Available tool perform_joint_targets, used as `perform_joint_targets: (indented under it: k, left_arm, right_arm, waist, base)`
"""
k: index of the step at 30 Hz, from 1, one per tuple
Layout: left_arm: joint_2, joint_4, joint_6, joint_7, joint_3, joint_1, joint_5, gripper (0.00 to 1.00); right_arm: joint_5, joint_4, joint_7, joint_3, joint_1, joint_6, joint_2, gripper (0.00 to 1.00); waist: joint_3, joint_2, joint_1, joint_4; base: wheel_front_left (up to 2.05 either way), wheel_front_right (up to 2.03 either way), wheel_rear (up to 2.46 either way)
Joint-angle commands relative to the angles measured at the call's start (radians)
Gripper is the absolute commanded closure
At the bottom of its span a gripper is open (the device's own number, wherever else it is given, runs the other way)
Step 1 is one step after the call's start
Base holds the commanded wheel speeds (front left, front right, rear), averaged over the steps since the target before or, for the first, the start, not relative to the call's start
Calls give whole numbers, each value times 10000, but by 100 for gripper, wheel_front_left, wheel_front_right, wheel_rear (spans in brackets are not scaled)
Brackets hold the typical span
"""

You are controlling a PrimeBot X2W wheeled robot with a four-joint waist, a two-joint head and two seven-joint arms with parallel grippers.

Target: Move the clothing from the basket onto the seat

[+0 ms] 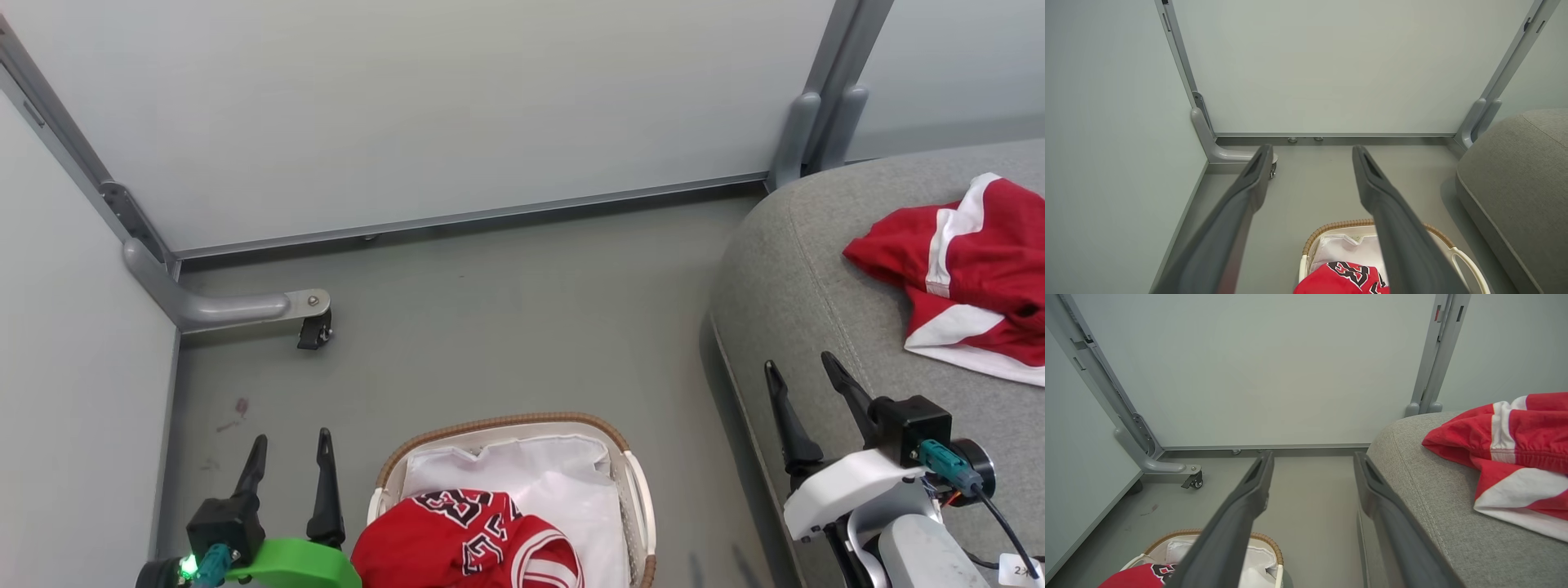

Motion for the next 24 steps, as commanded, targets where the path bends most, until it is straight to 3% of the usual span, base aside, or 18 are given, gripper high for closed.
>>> perform_joint_targets:
  k: [1,9,24]
  left_arm:
    - [12,-16,-46,-5,-38,143,-83,0]
    - [14,74,-149,-5,-557,-309,-193,0]
    - [23,1607,-562,-5,-1845,-2603,-52,0]
  right_arm:
    - [7,-1,-15,-10,149,-10,-3,0]
    - [29,-256,-15,-4,-276,-10,-63,0]
    - [490,-1830,-15,296,-2287,-10,150,0]
  waist:
    - [8,0,1,-1]
    - [461,0,1,-125]
    - [2974,0,1,-1177]
  base:
    - [0,0,0]
    - [0,0,0]
    - [0,0,0]
